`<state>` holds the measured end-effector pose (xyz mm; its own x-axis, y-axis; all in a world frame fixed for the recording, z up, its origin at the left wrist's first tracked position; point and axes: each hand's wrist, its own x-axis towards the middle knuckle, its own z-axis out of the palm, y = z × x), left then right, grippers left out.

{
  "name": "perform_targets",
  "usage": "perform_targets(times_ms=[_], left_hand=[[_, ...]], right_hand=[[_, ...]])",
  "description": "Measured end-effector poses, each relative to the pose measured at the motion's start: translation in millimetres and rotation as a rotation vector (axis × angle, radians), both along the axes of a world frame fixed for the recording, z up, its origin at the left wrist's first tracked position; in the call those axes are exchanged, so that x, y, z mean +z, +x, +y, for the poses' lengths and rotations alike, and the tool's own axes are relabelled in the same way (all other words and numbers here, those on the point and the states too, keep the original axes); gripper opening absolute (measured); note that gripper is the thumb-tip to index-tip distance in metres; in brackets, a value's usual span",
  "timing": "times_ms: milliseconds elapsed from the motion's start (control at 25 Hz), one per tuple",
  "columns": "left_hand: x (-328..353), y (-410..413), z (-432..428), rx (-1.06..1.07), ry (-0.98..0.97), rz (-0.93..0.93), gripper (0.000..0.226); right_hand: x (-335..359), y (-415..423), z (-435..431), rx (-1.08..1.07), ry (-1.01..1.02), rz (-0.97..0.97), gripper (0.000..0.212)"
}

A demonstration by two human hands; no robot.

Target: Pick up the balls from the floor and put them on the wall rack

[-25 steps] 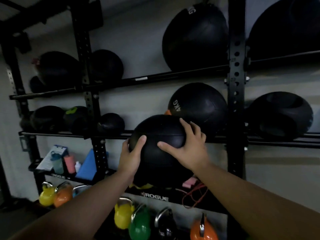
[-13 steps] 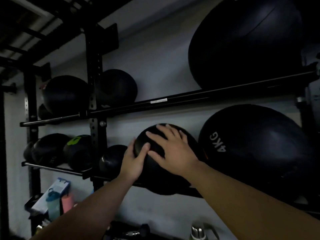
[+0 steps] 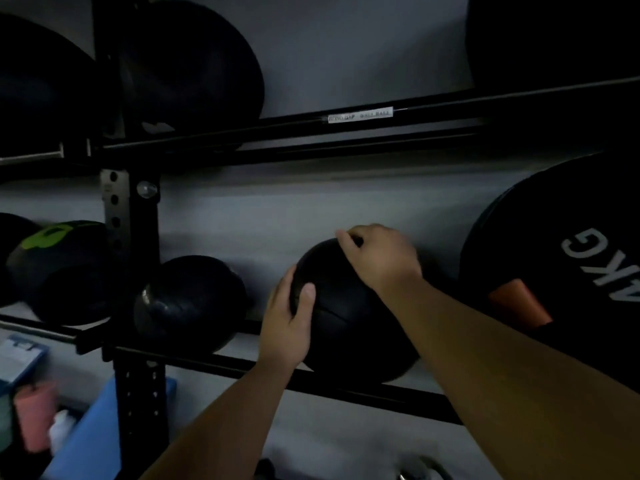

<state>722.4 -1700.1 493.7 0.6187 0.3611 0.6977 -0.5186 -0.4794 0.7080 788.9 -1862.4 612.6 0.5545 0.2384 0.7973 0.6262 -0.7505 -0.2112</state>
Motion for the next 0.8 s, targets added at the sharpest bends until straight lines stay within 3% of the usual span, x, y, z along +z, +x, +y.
perform_targets(times_ms=[120,200,240,320,440,520,640,800], left_hand=[[-25.9,-5.3,43.9,0.05,0.086,0.194,0.08],[-53.6,-19.5,67.2,0.236,0.466,0.424,0.093],[-64.9,-23.2,74.8,0.323,0.684,0.437,0.101],[-67.6,-28.1,78.1,0.328,0.902,0.436,0.107],[-52.0,-30.0,78.7,0.196,0.922,0.58,0.118],[-39.0,-38.4,81.1,0.041,0.758,0.632,0.128],[-14.2,-60.9,83.9,-0.037,0.561,0.495,0.124],[28.5,-111.7,65.4,-0.002,0.654,0.432,0.111]], right_hand=[[3.3,-18.6,38.7,-0.092,-0.156,-0.233,0.046],[3.3,-27.9,47.8,-0.145,-0.252,-0.279,0.043],[4.5,-32.4,46.4,-0.173,-0.261,-0.294,0.04],[5.5,-42.4,38.0,-0.254,-0.269,-0.271,0.036],[-2.4,-64.5,23.2,-0.325,-0.384,-0.049,0.045],[-13.9,-83.0,13.8,-0.324,-0.41,0.069,0.057],[-20.5,-115.7,3.5,-0.336,-0.449,0.127,0.067],[-10.9,-174.8,-15.6,-0.371,-0.39,0.099,0.067]])
